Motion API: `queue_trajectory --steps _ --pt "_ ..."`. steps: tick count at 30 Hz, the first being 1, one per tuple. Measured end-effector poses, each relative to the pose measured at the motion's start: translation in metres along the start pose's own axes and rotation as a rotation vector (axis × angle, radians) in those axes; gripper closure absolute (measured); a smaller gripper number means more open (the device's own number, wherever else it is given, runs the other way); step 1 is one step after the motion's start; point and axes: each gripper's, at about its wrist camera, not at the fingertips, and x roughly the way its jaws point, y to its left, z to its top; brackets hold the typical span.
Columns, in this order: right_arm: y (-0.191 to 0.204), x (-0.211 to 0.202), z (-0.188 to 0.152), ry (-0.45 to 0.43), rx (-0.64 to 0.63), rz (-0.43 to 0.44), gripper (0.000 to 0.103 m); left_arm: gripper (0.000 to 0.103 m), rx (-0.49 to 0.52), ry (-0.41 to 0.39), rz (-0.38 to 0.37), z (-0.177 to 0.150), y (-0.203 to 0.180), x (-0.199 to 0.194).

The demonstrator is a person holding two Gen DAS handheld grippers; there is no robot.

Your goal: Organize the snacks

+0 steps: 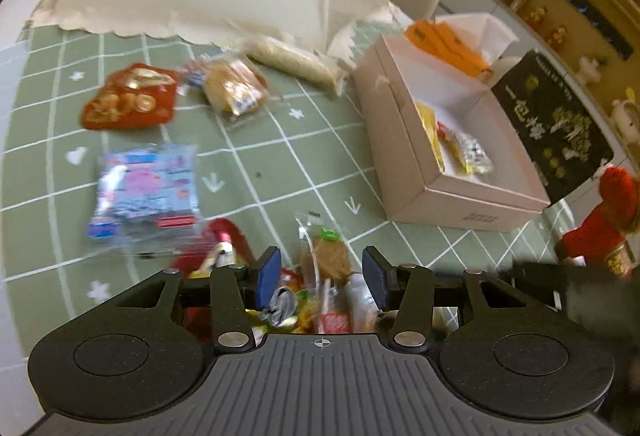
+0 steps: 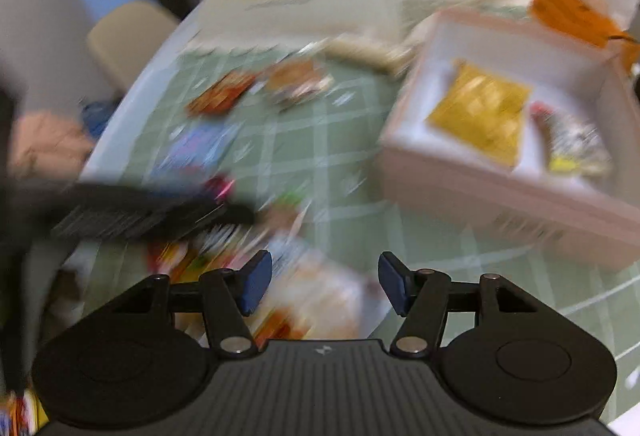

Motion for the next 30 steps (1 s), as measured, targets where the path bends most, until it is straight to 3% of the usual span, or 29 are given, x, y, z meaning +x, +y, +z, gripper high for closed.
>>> queue_trajectory --steps 4,8,9,14,18,24,26,30 --pt "0.013 -0.015 -0.031 -0.025 -0.077 -0.078 0.035 0.054 0.096 0.043 0.03 -0.007 -0.019 0.017" --pt "-0.01 -0.031 -0.047 -0.023 -0.001 -0.145 0.031 0.059 0.194 0.048 0.08 -0.019 -0.034 0.019" --pt "-0.016 -0.034 -0.049 -0.023 0.017 -0.162 0.031 0.066 0.194 0.055 0.074 -0.022 -0.034 0.017" --pt "-0.032 -0.044 -0.062 -0.076 0.053 -0.242 0.031 0.074 0.098 0.092 0.003 -0.039 -0.024 -0.003" --pt "-0.024 -0.053 -0.068 -0.1 0.056 -0.189 0.031 0.075 0.035 0.089 0.002 -0.053 -0.013 -0.024" --pt "0.025 -0.061 -0.072 -0.114 -0.074 -0.056 0.031 0.077 -0.113 -0.008 0.101 -0.069 0.019 -0.066" --pt "0.041 -0.057 -0.077 -0.1 -0.13 -0.037 0.031 0.077 -0.175 -0.005 0.083 -0.075 0.03 -0.075" --pt "0.059 -0.047 -0.085 -0.05 -0.167 -0.001 0.031 0.077 -0.269 0.079 -0.003 -0.096 0.04 -0.079"
